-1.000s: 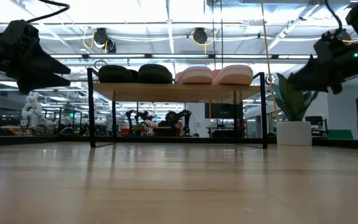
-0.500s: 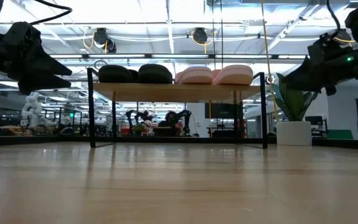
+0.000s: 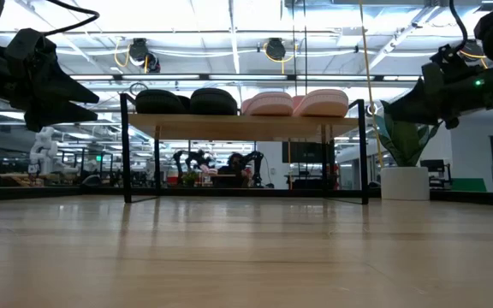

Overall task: Pick and place slides into the shelf
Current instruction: Return to Home Position

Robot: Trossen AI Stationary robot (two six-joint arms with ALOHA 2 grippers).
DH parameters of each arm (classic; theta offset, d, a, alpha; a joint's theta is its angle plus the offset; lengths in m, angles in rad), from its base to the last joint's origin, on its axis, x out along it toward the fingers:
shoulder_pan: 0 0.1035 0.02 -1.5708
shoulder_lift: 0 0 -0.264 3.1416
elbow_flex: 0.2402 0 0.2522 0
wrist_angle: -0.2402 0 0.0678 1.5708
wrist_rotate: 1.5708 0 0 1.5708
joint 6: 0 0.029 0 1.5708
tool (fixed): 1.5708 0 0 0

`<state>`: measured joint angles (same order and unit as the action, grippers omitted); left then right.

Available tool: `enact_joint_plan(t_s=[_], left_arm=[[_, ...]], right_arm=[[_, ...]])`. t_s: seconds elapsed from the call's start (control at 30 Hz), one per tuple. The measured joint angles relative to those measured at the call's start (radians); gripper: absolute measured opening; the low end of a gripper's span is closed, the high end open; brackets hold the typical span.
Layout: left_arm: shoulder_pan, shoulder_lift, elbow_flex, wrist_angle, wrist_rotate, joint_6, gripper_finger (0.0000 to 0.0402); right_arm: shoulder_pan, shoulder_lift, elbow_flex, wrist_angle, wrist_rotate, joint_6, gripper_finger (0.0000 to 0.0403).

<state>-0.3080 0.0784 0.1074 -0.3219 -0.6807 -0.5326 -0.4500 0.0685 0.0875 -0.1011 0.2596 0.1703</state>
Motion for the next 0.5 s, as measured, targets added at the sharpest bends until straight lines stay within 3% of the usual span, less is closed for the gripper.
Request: enact_joint_plan(t_s=[0.33, 0.5], left_arm=[[0.0, 0.0, 0.0, 0.0, 0.0, 0.003, 0.0239], [0.0, 0.0, 0.0, 0.0, 0.0, 0.004, 0.0239]], right_arm=[[0.0, 0.0, -0.008, 0.212, 0.002, 0.0, 0.0191], [0.0, 0.0, -0.007, 0.218, 0.002, 0.0, 0.0191]])
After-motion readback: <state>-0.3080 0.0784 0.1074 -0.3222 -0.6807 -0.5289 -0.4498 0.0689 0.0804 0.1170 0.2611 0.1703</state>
